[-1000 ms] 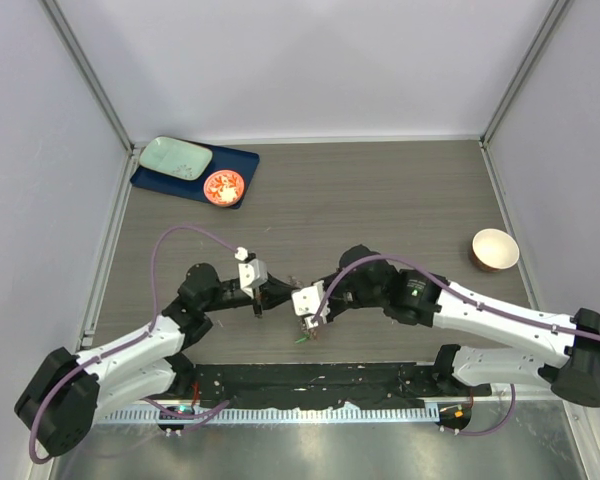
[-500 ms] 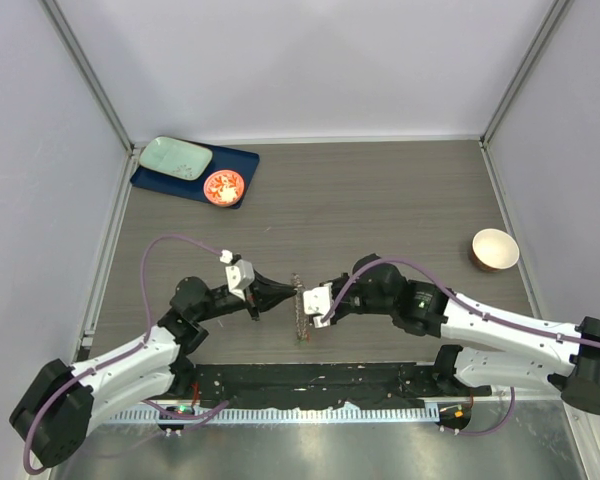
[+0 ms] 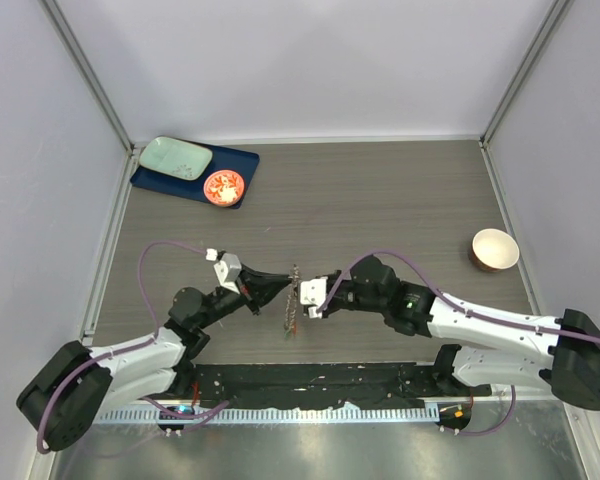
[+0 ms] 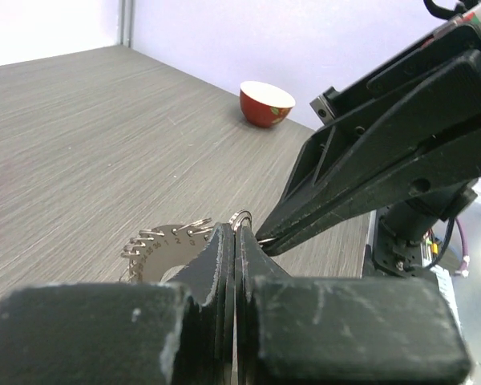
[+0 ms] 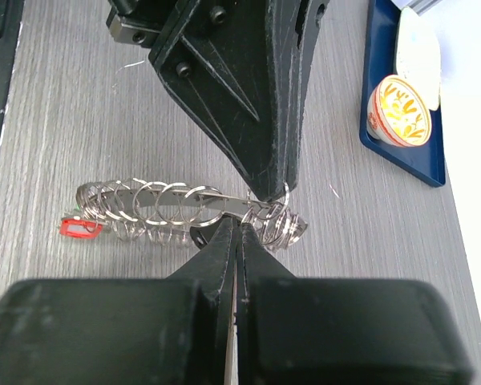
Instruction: Put the keys on the keyring
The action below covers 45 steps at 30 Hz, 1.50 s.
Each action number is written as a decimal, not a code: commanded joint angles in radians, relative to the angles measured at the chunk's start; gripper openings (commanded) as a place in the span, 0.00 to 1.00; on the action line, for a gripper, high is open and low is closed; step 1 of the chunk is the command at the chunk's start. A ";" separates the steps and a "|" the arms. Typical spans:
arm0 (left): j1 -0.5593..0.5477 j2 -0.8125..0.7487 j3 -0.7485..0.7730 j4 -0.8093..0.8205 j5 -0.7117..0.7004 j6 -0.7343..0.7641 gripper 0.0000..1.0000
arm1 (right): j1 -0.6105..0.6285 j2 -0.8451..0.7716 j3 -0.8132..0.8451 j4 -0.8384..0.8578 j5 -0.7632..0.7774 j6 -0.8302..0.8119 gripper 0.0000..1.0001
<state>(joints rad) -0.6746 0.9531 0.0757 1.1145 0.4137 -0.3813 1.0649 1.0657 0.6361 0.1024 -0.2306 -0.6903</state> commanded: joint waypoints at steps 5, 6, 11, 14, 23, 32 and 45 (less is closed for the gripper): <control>0.009 0.082 0.001 0.314 -0.213 -0.060 0.03 | 0.010 0.031 0.014 0.056 -0.021 0.032 0.01; 0.009 0.082 -0.010 0.312 -0.213 -0.059 0.06 | 0.010 0.024 0.019 0.045 -0.010 0.012 0.01; 0.009 0.014 -0.024 0.178 -0.219 -0.025 0.28 | 0.010 -0.012 0.066 -0.082 0.066 -0.041 0.01; 0.009 -0.077 -0.011 0.028 -0.213 0.025 0.35 | 0.010 -0.021 0.092 -0.151 0.097 -0.072 0.01; 0.010 -0.243 0.076 -0.361 -0.061 0.269 0.50 | 0.009 -0.001 0.189 -0.322 0.063 -0.190 0.01; 0.009 -0.047 0.165 -0.366 0.275 0.401 0.54 | 0.009 0.005 0.234 -0.406 0.047 -0.218 0.01; 0.010 0.119 0.280 -0.421 0.430 0.513 0.38 | 0.009 0.013 0.240 -0.414 0.030 -0.212 0.01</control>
<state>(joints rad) -0.6674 1.0409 0.3012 0.7029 0.7734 0.0849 1.0698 1.0801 0.8268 -0.3302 -0.1860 -0.8932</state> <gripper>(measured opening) 0.434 0.036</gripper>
